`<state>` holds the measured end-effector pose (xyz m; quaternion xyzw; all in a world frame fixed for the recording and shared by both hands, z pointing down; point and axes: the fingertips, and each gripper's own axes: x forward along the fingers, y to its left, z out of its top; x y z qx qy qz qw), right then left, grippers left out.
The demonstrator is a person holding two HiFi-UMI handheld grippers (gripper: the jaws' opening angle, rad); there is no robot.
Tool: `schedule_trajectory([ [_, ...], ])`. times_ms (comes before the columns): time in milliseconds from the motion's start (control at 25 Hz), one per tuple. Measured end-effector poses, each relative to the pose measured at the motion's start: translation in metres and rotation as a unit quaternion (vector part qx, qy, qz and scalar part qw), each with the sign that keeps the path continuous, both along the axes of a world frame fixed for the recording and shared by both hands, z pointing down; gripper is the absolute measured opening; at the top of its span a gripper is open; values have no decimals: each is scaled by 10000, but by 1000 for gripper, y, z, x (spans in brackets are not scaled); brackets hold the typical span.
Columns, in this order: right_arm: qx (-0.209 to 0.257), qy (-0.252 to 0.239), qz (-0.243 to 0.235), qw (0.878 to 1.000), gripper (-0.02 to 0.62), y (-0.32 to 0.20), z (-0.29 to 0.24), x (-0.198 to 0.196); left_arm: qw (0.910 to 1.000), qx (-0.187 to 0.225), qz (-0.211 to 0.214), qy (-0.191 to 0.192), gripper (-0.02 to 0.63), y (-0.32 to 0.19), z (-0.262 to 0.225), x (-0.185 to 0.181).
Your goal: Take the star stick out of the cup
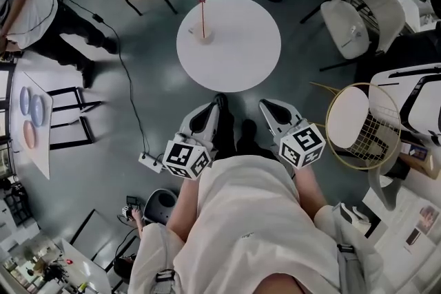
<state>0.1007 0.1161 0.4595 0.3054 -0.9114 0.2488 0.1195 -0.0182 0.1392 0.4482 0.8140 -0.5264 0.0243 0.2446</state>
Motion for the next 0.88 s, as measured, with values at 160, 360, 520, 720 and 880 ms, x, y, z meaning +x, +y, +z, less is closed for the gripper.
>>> schedule_trajectory([
  [160,16,19,111,9999,8,-24,-6,-10,9999,5,126,36,8,-26,-2,-10],
  [360,81,92,102,9999,8,-56,-14,-28,9997,81,201,95,8,-66,-7,-23],
  [520,155,124,166,9997,8,-84,-24,-46,9993,129,309,139,8,-97,-12,-36],
  [720,220,193,362,9989,8,-108,-33,-62,9988,131,458,142,8,-125,-14,-55],
  [880,245,228,561,9979,8,-124,-36,-79,9980,32,614,146,8,-148,-7,-76],
])
